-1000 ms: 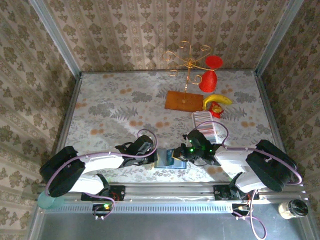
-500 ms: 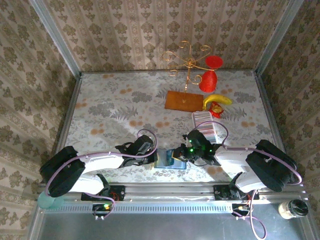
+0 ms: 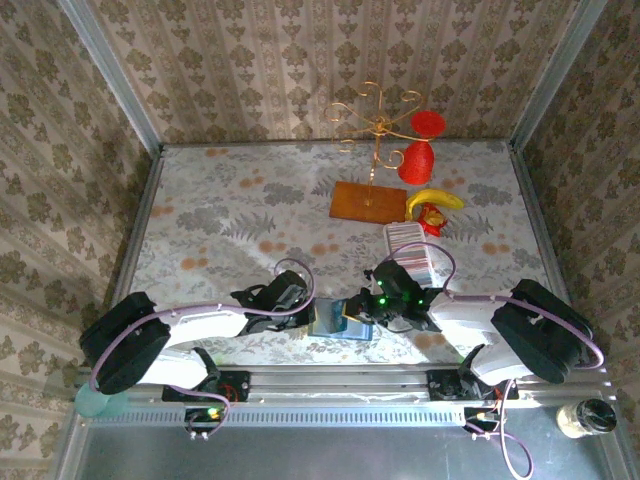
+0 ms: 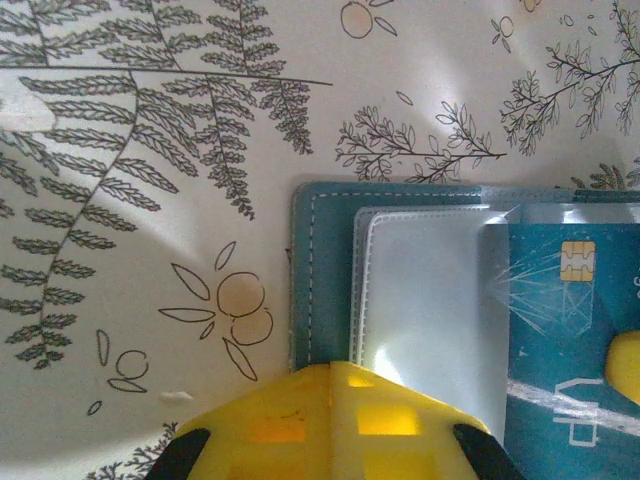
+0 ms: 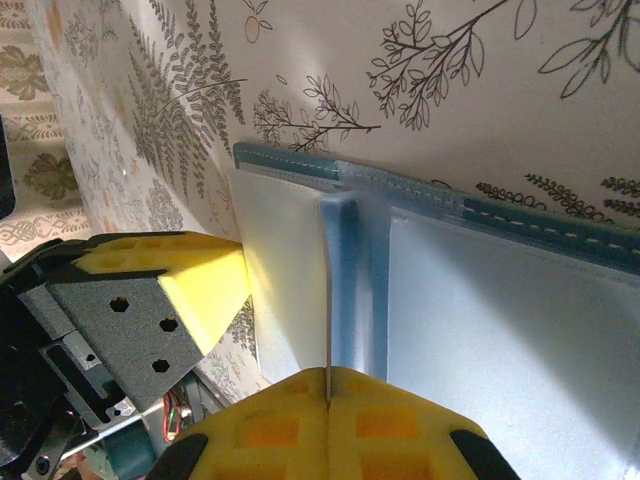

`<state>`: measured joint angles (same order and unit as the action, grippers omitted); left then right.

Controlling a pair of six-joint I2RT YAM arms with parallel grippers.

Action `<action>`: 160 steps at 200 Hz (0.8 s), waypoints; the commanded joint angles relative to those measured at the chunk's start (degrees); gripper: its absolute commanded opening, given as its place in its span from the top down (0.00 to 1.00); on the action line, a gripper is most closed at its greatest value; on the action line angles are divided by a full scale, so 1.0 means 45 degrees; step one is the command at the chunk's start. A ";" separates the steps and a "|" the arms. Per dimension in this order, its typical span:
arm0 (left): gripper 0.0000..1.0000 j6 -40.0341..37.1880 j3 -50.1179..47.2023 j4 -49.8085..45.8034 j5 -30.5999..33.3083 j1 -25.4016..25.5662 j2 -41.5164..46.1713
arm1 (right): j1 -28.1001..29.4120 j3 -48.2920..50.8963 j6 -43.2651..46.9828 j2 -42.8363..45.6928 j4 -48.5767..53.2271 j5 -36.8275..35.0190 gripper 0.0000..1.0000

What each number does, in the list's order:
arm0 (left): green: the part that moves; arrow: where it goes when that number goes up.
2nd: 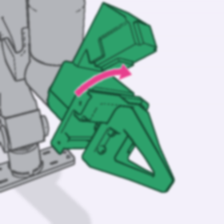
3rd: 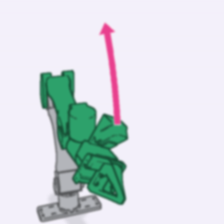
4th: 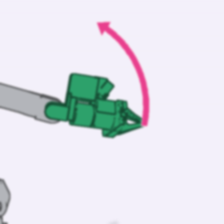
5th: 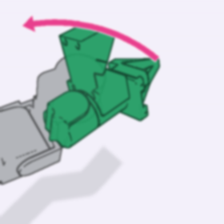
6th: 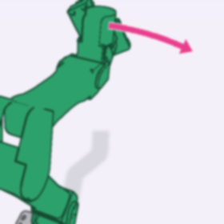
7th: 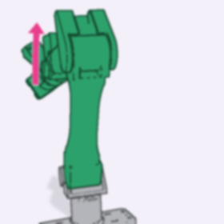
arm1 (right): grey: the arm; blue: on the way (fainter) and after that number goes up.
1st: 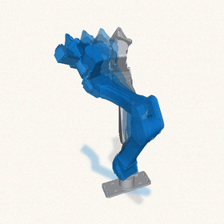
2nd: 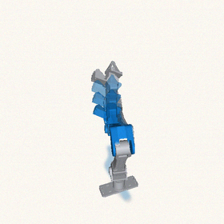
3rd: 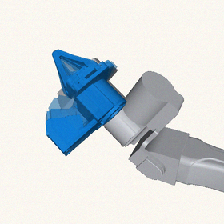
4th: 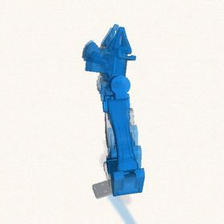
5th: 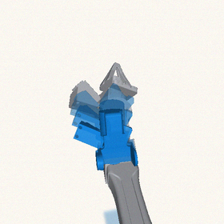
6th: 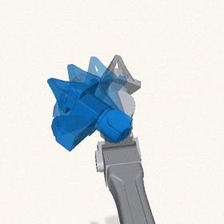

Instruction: Put the credit cards into the card holder

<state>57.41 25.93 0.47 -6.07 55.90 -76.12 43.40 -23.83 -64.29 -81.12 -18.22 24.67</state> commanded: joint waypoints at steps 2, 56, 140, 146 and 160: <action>1.00 0.0212 -0.0057 -0.0787 0.0176 0.0195 -0.0274 | 0.0176 -0.0361 0.0125 -0.0230 0.0340 -0.0113 1.00; 1.00 0.0231 -0.0109 -0.0827 0.0217 0.0245 -0.0155 | 0.0259 -0.0927 0.0777 0.0215 0.2985 -0.1453 0.83; 1.00 0.0228 -0.0118 -0.0749 0.0254 0.0311 -0.0163 | 0.0803 -0.1759 0.1142 -0.0303 0.3846 -0.1709 0.81; 1.00 0.0214 -0.0118 -0.0759 0.0253 0.0327 -0.0157 | 0.0842 -0.1850 0.1145 -0.0411 0.3883 -0.1712 0.81; 1.00 0.0231 -0.0137 -0.0749 0.0249 0.0315 -0.0136 | 0.0894 -0.2011 0.1164 -0.0599 0.3930 -0.1709 0.82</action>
<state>57.43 25.93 0.47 -4.91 56.60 -76.03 46.74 -30.79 -60.01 -82.28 -2.42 18.35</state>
